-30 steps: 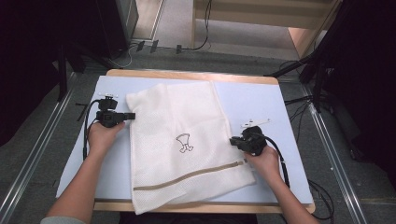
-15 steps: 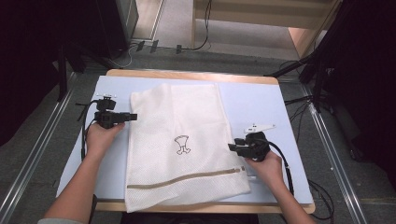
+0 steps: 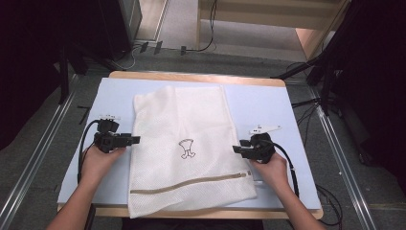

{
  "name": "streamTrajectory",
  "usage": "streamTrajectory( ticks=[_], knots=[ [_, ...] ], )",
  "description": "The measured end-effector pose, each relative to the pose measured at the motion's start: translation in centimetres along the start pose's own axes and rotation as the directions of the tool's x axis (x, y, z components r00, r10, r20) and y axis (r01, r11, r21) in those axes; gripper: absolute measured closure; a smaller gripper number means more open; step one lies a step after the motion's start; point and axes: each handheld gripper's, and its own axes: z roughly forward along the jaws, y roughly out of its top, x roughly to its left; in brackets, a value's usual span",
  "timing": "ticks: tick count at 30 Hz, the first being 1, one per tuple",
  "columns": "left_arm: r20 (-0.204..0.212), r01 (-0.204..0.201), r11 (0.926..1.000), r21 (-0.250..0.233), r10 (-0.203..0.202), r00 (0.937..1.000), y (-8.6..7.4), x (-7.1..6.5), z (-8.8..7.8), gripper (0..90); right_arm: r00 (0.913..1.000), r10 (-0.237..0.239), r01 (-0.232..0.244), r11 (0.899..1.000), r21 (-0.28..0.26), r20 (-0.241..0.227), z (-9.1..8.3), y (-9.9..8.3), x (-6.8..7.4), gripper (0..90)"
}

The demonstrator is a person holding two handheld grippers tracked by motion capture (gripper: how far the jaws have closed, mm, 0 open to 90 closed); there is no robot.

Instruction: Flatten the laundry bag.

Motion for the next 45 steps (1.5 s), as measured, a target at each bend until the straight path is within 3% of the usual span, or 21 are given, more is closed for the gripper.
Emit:
streamTrajectory(
  ticks=[4,5,6,8,11,13,15,17,19,22,27,38,39,42,45],
  knots=[
    [0.013,0.022,0.9992,0.034,-0.022,0.9997,-1.0,0.0,0.1,51.9,0.9996,-0.015,0.014,1.000,0.009,0.025,0.4,0.2,0.0,56.7],
    [0.019,0.028,0.9985,0.047,-0.029,0.9994,-1.1,-0.1,0.4,55.3,0.9986,-0.027,0.027,0.999,0.021,0.044,0.8,0.2,-0.1,56.7],
    [0.019,0.028,0.9985,0.047,-0.029,0.9994,-1.1,-0.1,0.4,60.1,0.9990,-0.018,0.017,0.999,0.026,0.040,1.0,0.2,-0.1,56.5],
    [0.041,0.033,0.9960,0.083,-0.036,0.9985,-1.1,-0.2,1.0,60.7,0.9992,-0.014,0.013,0.999,0.035,0.037,1.2,0.2,-0.2,56.2],
    [0.035,0.025,0.9961,0.084,-0.029,0.9990,-1.2,-0.6,1.4,64.9,0.9988,-0.027,0.026,0.999,0.035,0.040,1.5,0.4,0.0,56.8],
    [0.024,0.007,0.9960,0.089,-0.009,0.9997,-1.1,-0.7,1.5,70.6,0.9985,-0.037,0.035,0.999,0.039,0.040,1.7,0.5,0.3,63.7],
    [0.033,0.020,0.9957,0.091,-0.023,0.9992,-1.0,-0.6,1.7,77.3,0.9974,-0.045,0.043,0.998,0.043,0.056,1.8,0.6,0.5,71.2],
    [0.059,0.033,0.9948,0.096,-0.039,0.9975,-0.7,-0.5,2.0,85.8,0.9988,-0.033,0.032,0.998,0.052,0.037,1.9,0.8,0.5,81.9],
    [0.064,0.022,0.9952,0.096,-0.028,0.9975,-0.3,-0.4,2.1,86.8,0.9991,-0.027,0.025,0.998,0.063,0.033,1.9,0.9,0.5,83.6],
    [0.073,0.032,0.9969,0.072,-0.037,0.9966,0.3,-0.1,2.1,86.9,0.9992,-0.024,0.022,0.998,0.061,0.032,1.8,1.0,0.4,84.0],
    [0.053,0.041,0.9988,0.026,-0.042,0.9977,2.3,1.5,2.6,86.8,0.9991,0.020,-0.021,0.999,0.042,0.037,2.3,1.5,-0.2,83.6],
    [0.029,0.021,0.9994,-0.025,-0.021,0.9994,4.9,3.4,4.3,85.2,0.9962,0.026,-0.025,1.000,-0.010,0.084,3.7,2.5,-0.7,81.6],
    [0.048,0.026,0.9991,-0.034,-0.024,0.9986,5.0,3.7,4.3,81.7,0.9961,0.051,-0.050,0.999,-0.018,0.072,3.9,2.6,-0.9,79.4],
    [0.066,0.041,0.9987,-0.028,-0.039,0.9971,4.9,3.9,4.2,65.6,0.9967,0.027,-0.025,1.000,-0.017,0.077,3.7,2.4,-1.0,68.9],
    [0.067,0.030,0.9991,-0.029,-0.028,0.9973,4.8,3.7,3.7,56.9,0.9973,0.048,-0.047,0.999,-0.022,0.056,3.3,2.4,-1.2,63.7]
  ],
)
